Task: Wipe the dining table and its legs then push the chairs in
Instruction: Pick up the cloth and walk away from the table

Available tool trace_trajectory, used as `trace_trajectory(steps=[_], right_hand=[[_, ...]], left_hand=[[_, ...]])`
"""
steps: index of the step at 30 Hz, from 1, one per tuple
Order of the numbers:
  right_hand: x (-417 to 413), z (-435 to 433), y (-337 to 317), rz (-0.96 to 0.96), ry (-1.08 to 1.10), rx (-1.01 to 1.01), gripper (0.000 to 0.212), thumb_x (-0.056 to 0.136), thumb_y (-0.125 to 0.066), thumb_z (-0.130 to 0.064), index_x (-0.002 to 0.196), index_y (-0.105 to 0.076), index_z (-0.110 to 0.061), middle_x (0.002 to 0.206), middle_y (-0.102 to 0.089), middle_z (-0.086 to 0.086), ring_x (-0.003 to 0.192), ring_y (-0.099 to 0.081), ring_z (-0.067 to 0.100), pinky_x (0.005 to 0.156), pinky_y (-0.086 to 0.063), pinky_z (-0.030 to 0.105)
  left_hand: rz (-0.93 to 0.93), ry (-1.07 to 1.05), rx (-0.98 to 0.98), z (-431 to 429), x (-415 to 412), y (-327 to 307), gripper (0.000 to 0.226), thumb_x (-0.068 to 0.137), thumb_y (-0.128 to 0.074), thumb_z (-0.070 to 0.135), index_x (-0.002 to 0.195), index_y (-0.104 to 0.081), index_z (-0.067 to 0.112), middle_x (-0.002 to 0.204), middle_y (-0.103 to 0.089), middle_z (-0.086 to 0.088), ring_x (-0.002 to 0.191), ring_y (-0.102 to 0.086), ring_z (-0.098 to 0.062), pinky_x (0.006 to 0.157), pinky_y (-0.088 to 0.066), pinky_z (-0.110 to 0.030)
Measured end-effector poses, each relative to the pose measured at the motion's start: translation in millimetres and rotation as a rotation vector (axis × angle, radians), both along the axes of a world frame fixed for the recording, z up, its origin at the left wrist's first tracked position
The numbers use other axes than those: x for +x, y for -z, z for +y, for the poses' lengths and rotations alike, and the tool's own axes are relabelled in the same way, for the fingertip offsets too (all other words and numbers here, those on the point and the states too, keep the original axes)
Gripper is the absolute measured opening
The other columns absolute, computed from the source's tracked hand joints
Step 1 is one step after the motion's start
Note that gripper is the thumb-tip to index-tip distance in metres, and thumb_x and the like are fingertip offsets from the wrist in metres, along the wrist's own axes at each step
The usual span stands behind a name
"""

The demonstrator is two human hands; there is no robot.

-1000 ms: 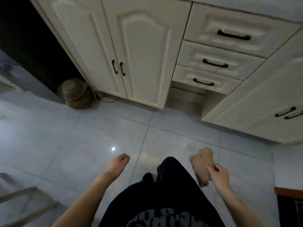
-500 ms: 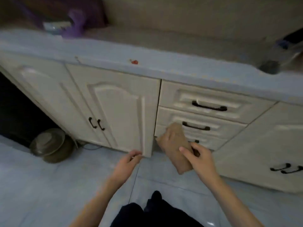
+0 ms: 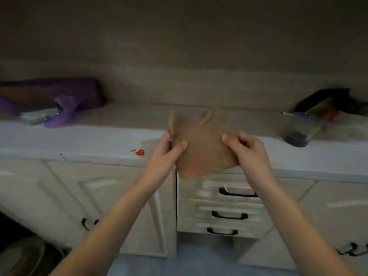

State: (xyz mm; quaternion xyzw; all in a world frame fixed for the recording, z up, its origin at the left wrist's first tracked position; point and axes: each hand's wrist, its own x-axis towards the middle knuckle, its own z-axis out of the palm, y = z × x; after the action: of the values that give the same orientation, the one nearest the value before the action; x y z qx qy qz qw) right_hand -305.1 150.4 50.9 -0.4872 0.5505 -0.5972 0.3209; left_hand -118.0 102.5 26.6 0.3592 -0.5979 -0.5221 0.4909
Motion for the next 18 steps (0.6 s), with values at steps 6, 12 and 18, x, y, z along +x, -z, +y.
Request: trace_trajectory(steps=[6,12,18], right_hand=[[2,-70,22,0.214,0.148,0.143,0.027,0.079,-0.069,-0.026,0.067,-0.063,-0.002,0.066,-0.064,0.012,0.065,-0.052,0.016,0.057,-0.035,0.028],[6,-85,43,0.496,0.266,0.290,0.030,0.076,-0.069,-0.022,0.058,-0.045,-0.014,0.056,-0.046,0.001,0.056,-0.043,0.017,0.050,-0.025,0.029],[4,-88,57,0.849,0.276,0.148,0.062,0.082,-0.061,-0.027,0.139,-0.040,-0.028,0.125,-0.050,0.009,0.114,-0.045,0.028,0.093,-0.041,0.035]], left_hand=[[-0.469,-0.069,-0.059,-90,-3,-8,0.028,0.092,-0.057,0.018,0.119,-0.052,0.011,0.098,-0.068,-0.007,0.091,-0.065,-0.019,0.069,-0.049,-0.023],[-0.865,-0.256,-0.221,-120,0,27,0.043,0.083,-0.063,0.029,0.122,-0.053,0.014,0.110,-0.062,-0.017,0.106,-0.056,-0.033,0.083,-0.040,-0.032],[-1.109,-0.280,-0.427,-122,8,41,0.052,0.084,-0.034,0.047,0.133,-0.047,0.036,0.128,-0.047,-0.009,0.124,-0.037,-0.028,0.102,-0.034,-0.038]])
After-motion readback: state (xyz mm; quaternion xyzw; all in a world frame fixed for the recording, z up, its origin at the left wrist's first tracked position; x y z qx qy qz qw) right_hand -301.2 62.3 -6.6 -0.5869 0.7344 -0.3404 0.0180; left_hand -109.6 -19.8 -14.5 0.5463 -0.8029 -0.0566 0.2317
